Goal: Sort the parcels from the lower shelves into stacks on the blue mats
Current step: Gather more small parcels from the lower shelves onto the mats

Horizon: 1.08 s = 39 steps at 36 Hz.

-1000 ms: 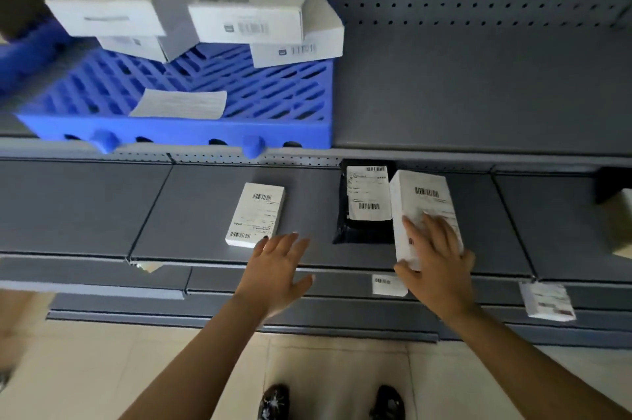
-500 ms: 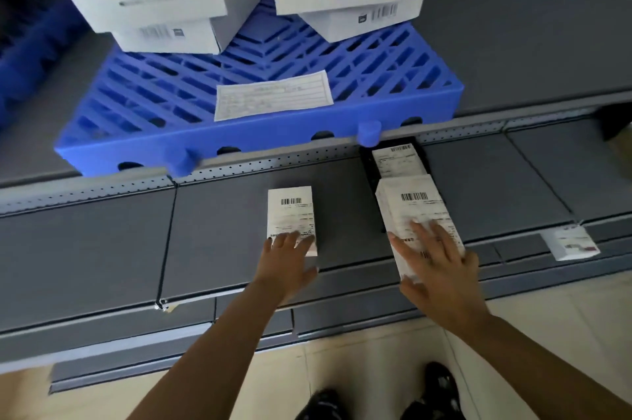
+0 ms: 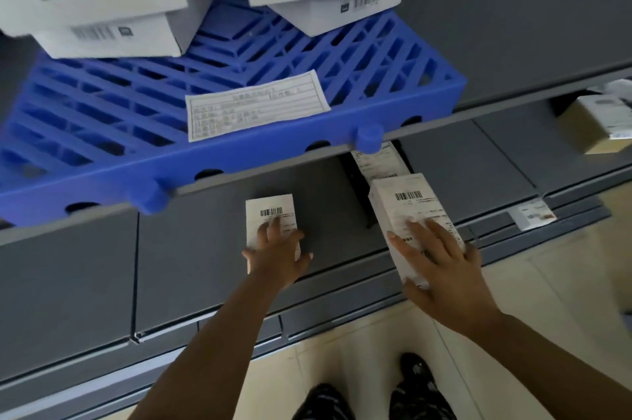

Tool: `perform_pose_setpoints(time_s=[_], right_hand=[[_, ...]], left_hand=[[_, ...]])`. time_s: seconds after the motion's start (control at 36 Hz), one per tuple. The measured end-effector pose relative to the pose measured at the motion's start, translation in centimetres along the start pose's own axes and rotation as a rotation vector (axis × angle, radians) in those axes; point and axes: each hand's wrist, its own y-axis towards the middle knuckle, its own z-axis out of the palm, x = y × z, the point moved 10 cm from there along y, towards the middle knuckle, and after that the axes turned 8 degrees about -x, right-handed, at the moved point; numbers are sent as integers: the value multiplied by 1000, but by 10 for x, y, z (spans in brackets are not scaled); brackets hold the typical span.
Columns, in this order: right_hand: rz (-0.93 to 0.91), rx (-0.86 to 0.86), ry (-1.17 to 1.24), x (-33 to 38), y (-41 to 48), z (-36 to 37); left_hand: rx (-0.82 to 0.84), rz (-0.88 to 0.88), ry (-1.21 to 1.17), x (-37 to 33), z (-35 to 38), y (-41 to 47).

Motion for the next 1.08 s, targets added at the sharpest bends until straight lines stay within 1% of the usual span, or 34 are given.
perform_pose_setpoints(time_s=[0.19,0.36,0.58,0.67,0.75,0.86,0.94,1.08], right_hand=[[-69,-21,36,-2,1,-20],[-170,-56,102,-2,-1,-40],[-304,-10,245,-11,-25,-57],[-380,14,275,-10,-31,-66],[-448,-8,332,-5,-35,-83],[-594,-52,383,3,-45,-113],[-707,-78,402,5,-56,-132],[-827,-132,443,-4,-70,-169]], left_hand=[[-42,-5,30,-10,-28,-31],[-138,-10,44,-20,-50,-77],[-226,-125,28,-37,-67,-161],[-303,-193,-27,-44,-78,-192],[-369,-288,-89,-51,-91,-223],[-568,-311,-67,-72,-118,-266],[-609,-350,-81,-83,-131,-287],[-790,-362,-93,-113,-169,-315]])
